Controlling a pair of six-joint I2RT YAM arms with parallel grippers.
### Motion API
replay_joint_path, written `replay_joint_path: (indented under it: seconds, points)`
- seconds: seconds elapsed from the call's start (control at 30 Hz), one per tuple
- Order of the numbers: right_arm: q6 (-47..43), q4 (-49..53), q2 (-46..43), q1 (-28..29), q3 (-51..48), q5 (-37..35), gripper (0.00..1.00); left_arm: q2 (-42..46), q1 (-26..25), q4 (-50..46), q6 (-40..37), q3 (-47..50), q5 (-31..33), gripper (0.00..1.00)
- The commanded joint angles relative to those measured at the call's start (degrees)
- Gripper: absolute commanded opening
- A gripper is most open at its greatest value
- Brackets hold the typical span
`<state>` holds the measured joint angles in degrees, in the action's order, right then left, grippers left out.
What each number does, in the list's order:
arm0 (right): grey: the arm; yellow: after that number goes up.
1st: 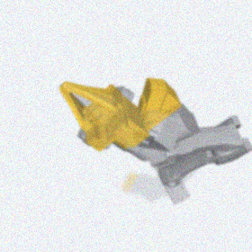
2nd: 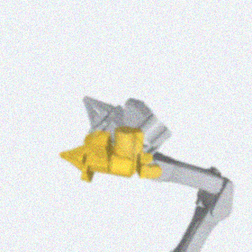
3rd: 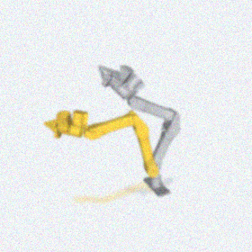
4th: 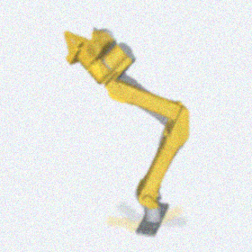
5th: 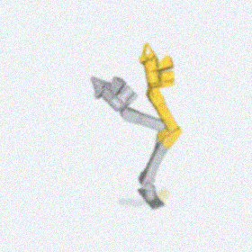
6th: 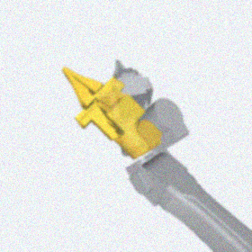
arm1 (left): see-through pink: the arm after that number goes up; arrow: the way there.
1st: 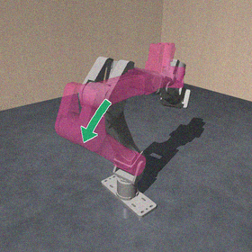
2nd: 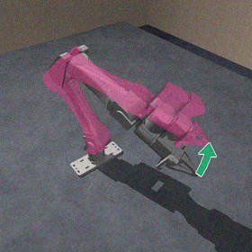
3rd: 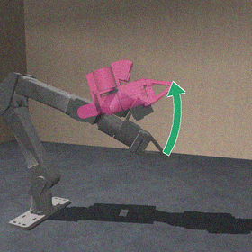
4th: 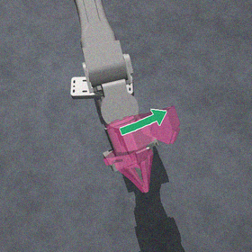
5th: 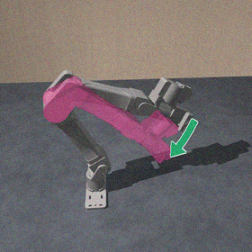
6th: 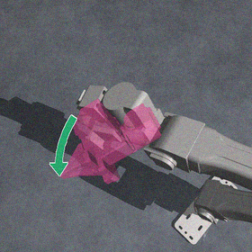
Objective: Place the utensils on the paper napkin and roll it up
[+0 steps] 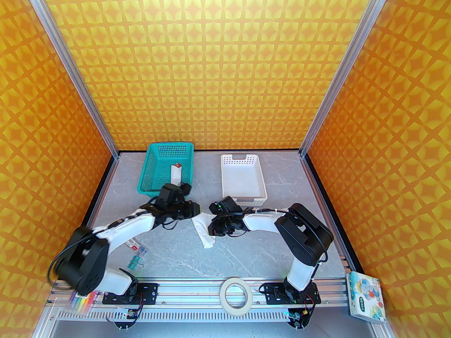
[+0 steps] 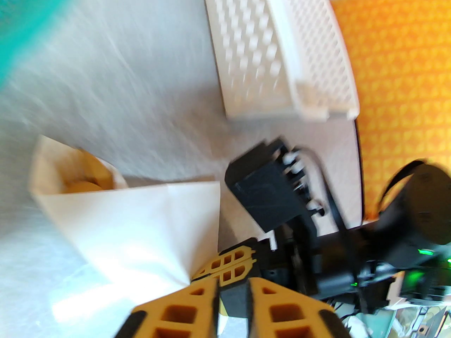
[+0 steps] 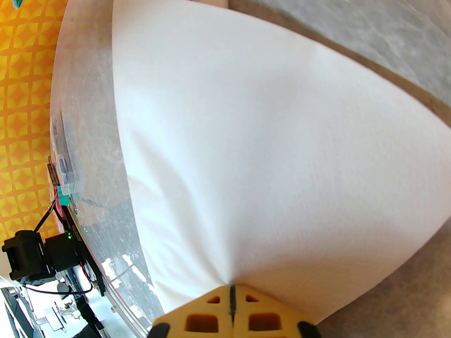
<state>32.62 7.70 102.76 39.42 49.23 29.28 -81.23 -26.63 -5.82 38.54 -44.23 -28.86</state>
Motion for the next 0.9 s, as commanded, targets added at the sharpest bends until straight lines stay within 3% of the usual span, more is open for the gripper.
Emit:
replay_joint_path:
  seconds: [0.0,0.47,0.87]
  points:
    - [-1.6,10.4,3.4,0.4,-2.3,-8.5,0.00,1.4,1.5,-3.6,0.3,4.7,-0.2,0.29]
    - [-2.5,12.2,3.6,0.4,-2.6,-10.3,0.00,-5.0,-2.9,11.3,9.3,11.3,-3.2,0.39]
    - [-2.8,12.3,3.5,0.4,-2.2,-10.1,0.00,-9.4,-6.0,7.7,11.3,9.3,1.9,0.46]
